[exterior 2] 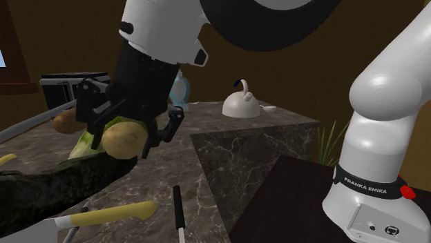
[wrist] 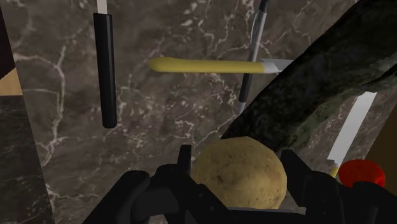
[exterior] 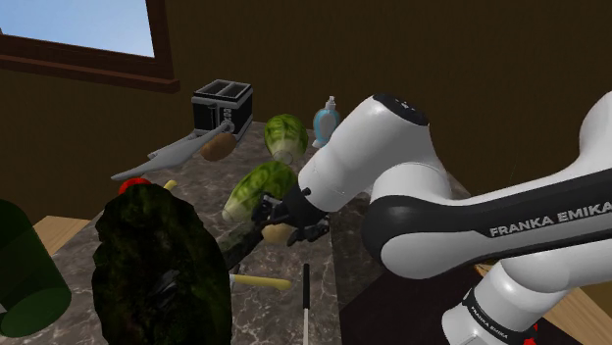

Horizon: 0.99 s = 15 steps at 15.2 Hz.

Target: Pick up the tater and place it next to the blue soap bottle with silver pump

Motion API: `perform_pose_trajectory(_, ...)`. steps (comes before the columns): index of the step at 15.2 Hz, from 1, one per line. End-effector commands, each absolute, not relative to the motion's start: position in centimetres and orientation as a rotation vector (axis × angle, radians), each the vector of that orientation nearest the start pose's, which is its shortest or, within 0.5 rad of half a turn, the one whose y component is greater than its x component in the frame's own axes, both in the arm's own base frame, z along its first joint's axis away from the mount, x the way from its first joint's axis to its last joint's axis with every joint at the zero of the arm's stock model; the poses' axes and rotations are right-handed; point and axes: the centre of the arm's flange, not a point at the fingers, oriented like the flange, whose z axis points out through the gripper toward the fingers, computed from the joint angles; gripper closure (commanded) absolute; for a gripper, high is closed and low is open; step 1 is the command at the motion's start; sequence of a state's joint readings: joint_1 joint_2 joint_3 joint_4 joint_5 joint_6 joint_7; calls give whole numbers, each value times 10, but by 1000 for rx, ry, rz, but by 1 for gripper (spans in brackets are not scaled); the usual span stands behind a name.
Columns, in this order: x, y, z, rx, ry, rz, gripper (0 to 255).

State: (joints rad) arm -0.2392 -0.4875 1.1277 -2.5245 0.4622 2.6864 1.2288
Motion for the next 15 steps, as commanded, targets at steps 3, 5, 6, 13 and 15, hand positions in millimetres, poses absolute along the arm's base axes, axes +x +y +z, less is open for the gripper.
perform_pose_trajectory(3,304,361,417,-2632,923,-502,255)
perform_pose_trajectory(5,304,361,428,-2632,923,-502,255)
perform_pose_trajectory(6,304,361,433,-2632,923,-502,255)
perform_pose_trajectory(13,304,361,470,-2632,923,-502,255)
perform_pose_trajectory(15,304,361,481,-2632,923,-502,255)
